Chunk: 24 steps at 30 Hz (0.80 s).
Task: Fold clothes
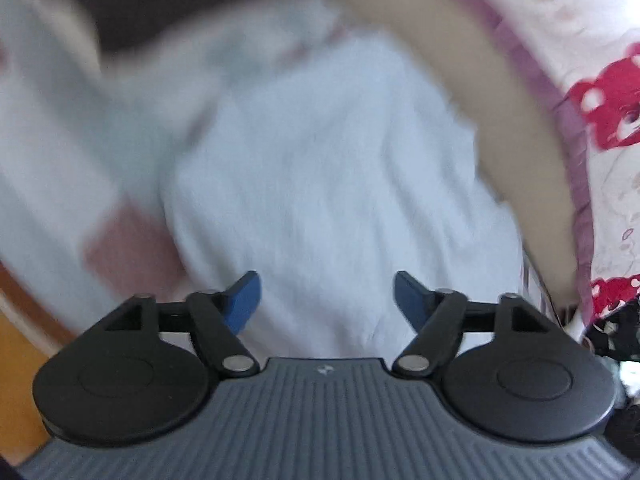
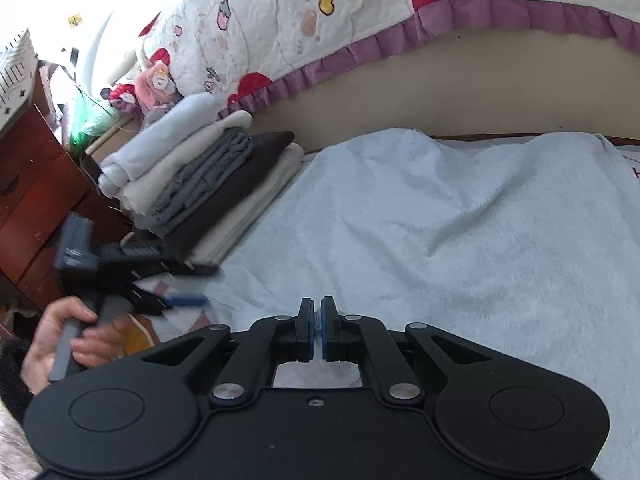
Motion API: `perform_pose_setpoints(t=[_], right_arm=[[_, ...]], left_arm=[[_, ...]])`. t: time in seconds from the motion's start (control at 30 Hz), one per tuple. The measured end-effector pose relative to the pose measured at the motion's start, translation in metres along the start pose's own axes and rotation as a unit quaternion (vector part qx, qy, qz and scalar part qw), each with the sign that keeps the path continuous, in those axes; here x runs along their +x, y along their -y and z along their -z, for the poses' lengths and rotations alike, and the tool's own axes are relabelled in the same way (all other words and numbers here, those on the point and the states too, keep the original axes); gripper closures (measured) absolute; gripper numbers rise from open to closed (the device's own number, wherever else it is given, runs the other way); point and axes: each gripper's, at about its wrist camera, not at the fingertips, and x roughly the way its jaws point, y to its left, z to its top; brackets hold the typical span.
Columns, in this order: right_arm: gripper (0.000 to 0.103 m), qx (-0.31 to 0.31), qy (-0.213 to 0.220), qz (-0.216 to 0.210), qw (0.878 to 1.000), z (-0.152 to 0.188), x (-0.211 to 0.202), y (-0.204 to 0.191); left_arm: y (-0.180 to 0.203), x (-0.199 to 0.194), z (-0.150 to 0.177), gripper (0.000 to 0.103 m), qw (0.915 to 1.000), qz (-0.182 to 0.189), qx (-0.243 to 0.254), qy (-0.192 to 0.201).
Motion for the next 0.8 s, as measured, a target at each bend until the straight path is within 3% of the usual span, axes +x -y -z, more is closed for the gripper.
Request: perform_pose_setpoints(t=[0.07,0.1,0.17,0.2,0.3,0.37,0.47,0.5,0.53,0.57,0.63,0.7,0.73,0.77,0.8], right_arm=[[0.098,0.011,0.000,-0.015,1.000,-0.002,-0.005,-0.003],[0.098,0.022,-0.002,-0.029,0.999,-0.001,-0.008,-0.004],[0.098,0.044,-0.008,-0.055,0.997,0.002,-0.013,-0.007],[0.098,0.055,-0.011,-0.069,0.996,0.004,-0.016,-0.009],[0.098,0.088,-0.021,-0.110,0.990,0.008,-0.024,-0.014],[0.098,0.111,-0.033,-0.139,0.983,0.013,-0.025,-0.018],[0.098,0.106,-0.048,-0.165,0.979,0.015,-0.023,-0.031],[0.098,0.105,-0.053,-0.178,0.977,0.016,-0.021,-0.036],[0.098,0.104,-0.060,-0.191,0.974,0.016,-0.020,-0.040],[0.098,0.098,-0.070,-0.205,0.971,0.017,-0.018,-0.045],[0.098,0.079,-0.093,-0.227,0.966,0.020,-0.016,-0.053],[0.093,0.028,-0.118,-0.222,0.968,0.030,-0.022,-0.059],[0.092,0.002,-0.128,-0.209,0.969,0.036,-0.024,-0.061],[0.089,-0.023,-0.133,-0.176,0.975,0.043,-0.027,-0.059],[0.079,-0.047,-0.139,-0.141,0.979,0.050,-0.029,-0.058]], left_arm=[[-0.013,0.018,0.009,0.023,0.9954,-0.001,-0.078,-0.055],[-0.019,0.023,0.015,0.023,0.9908,0.028,-0.111,-0.073],[-0.025,0.022,0.020,0.022,0.9825,0.080,-0.146,-0.084],[-0.025,0.017,0.022,0.022,0.9817,0.087,-0.154,-0.071],[-0.017,-0.003,0.033,0.021,0.9896,0.063,-0.128,-0.015],[-0.010,-0.009,0.037,0.020,0.9924,0.057,-0.109,0.001],[-0.006,-0.003,0.036,0.021,0.9917,0.075,-0.104,-0.011],[-0.005,-0.001,0.035,0.024,0.9914,0.080,-0.102,-0.017],[-0.003,-0.008,0.035,0.048,0.9932,0.081,-0.084,-0.003],[-0.001,-0.016,0.035,0.096,0.9944,0.083,-0.064,0.011],[-0.001,-0.041,0.035,0.096,0.9940,0.082,-0.039,0.060],[-0.009,-0.074,0.033,0.095,0.9916,0.050,-0.034,0.114],[-0.013,-0.091,0.032,0.095,0.9890,0.034,-0.031,0.140],[-0.018,-0.095,0.030,0.095,0.9899,0.017,-0.026,0.138],[-0.023,-0.099,0.028,0.095,0.9906,0.001,-0.021,0.135]])
